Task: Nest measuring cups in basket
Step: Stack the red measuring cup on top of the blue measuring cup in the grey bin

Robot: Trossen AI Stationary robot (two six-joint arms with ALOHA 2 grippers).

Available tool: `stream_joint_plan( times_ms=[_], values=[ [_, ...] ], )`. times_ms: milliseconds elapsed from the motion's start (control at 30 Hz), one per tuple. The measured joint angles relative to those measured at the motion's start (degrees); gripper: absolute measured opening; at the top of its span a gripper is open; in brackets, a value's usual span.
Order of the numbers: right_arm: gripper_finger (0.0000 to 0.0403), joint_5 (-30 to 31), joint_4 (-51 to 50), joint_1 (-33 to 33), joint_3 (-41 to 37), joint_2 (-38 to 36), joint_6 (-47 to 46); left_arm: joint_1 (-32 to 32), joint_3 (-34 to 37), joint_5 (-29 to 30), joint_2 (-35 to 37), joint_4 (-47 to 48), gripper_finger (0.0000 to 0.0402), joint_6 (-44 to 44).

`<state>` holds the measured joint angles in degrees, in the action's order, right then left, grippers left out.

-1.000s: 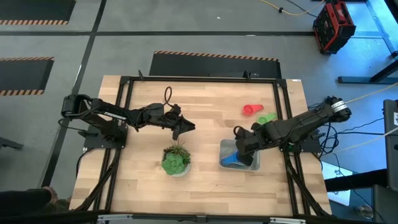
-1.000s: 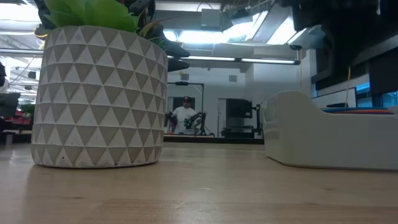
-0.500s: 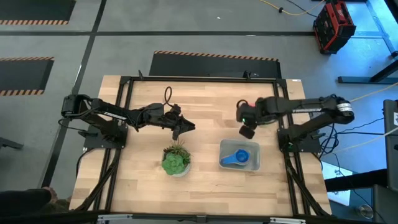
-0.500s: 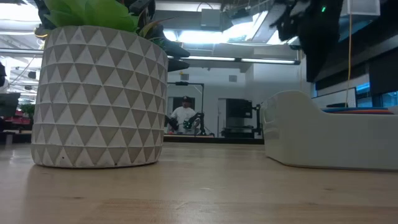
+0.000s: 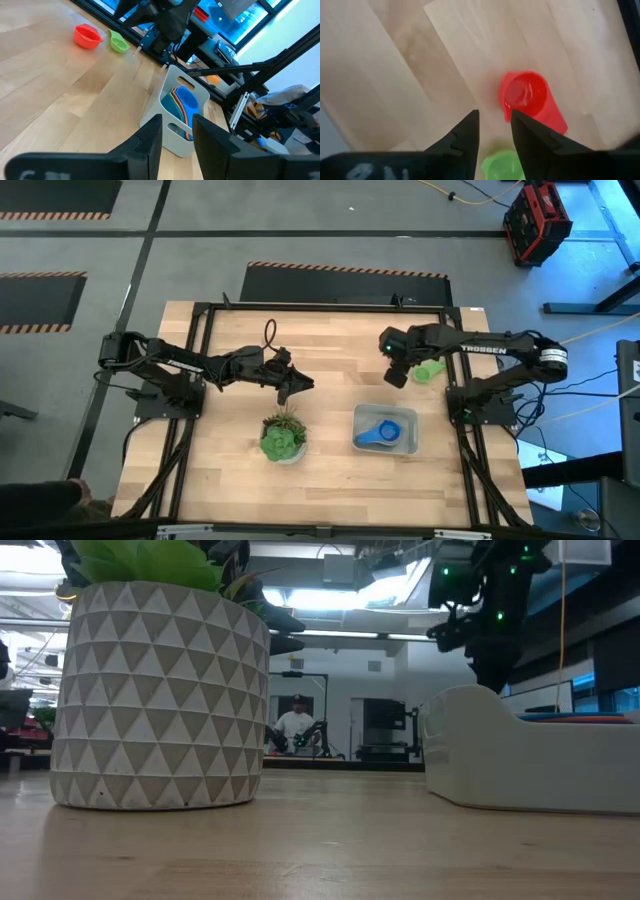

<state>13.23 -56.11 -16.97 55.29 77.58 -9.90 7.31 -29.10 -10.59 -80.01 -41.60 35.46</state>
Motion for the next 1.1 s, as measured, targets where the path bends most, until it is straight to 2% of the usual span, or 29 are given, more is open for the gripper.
stream_joint_plan(
  times_ms=[233, 667, 1100],
  values=[
    [0.0117, -1.03, 11.10, -2.99, -7.08, 0.00, 5.73, 0.00, 0.00, 0.02, 0.00, 0.00, 0.0099, 0.13],
    [0.0117, -0.97, 19.43, -6.56, -14.95, 0.01, 8.17, 0.00, 0.00, 0.02, 0.00, -0.01, 0.0099, 0.13],
    [0.0117, 0.66, 24.54, -6.56, -16.42, 0.02, 9.13, 0.02, 0.00, 0.02, 0.00, 0.00, 0.0099, 0.13]
  ],
)
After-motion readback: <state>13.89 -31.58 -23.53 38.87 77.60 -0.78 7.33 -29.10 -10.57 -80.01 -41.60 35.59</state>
